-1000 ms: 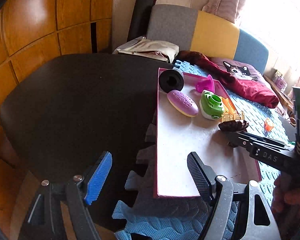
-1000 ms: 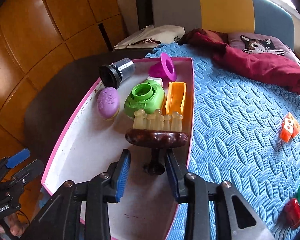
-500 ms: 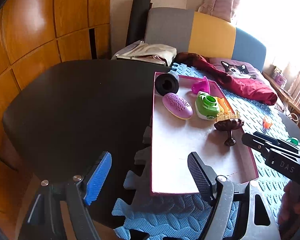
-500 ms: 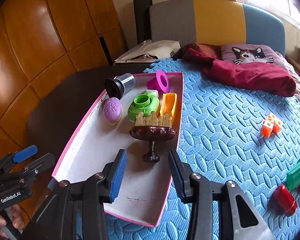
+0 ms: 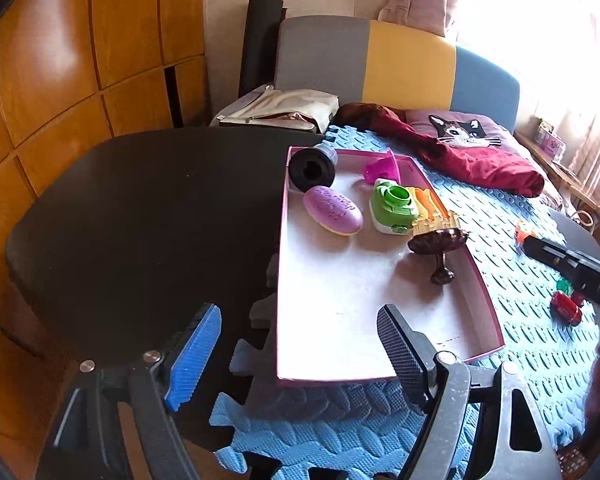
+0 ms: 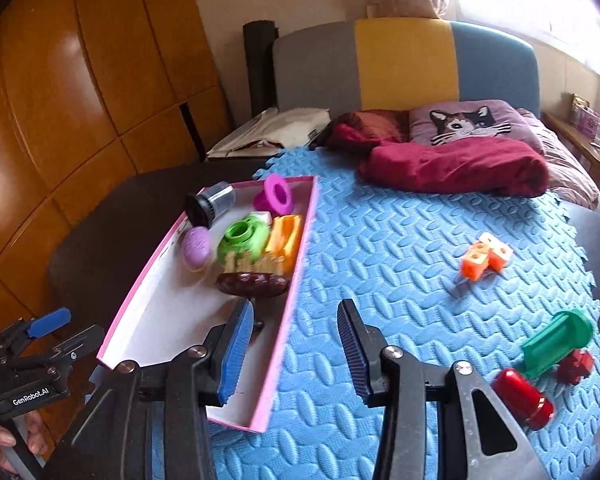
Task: Organize rigid objects
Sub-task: 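Lower the peg holder into the tray and open the right gripper, then reach the left gripper to the red metal canister and close on it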
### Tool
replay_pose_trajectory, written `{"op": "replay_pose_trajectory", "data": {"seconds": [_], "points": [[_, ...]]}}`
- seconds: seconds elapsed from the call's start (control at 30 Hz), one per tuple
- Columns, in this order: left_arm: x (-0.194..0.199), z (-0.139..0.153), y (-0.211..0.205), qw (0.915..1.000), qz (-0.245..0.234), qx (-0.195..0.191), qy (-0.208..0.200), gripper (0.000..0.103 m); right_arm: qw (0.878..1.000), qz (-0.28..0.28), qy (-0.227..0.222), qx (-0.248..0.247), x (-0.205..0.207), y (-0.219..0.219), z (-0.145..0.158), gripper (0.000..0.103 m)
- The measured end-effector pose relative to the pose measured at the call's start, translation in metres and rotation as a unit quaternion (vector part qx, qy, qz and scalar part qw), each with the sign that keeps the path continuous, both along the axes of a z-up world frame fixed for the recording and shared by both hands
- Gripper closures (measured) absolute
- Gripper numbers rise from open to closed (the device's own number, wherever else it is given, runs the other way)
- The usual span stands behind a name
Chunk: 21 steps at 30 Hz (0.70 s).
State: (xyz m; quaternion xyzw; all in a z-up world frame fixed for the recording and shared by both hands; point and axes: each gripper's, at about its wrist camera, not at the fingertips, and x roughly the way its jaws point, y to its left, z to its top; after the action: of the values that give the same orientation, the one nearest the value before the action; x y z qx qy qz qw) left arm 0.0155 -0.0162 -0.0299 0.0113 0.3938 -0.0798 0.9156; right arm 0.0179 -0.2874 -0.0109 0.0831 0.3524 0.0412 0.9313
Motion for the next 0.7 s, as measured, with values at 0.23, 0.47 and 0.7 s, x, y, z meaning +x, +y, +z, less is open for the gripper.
{"op": "replay_pose_trajectory", "data": {"seconds": [0.23,0.47,0.7], "points": [[-0.004,0.005,-0.014,0.9997,-0.023,0.009,-0.007,0.022,0.998,-0.055,-0.016,-0.002,-0.014,-0.052,0.013,0.059],[-0.008,0.014,-0.039,0.9974,-0.065,0.021,-0.024,0.022,0.988,-0.148,-0.038,-0.007,-0.04,-0.122,0.024,0.059],[-0.007,0.027,-0.081,0.9917,-0.114,0.036,-0.048,0.022,0.963,-0.264,-0.05,0.015,-0.067,-0.185,0.014,0.058]]}}
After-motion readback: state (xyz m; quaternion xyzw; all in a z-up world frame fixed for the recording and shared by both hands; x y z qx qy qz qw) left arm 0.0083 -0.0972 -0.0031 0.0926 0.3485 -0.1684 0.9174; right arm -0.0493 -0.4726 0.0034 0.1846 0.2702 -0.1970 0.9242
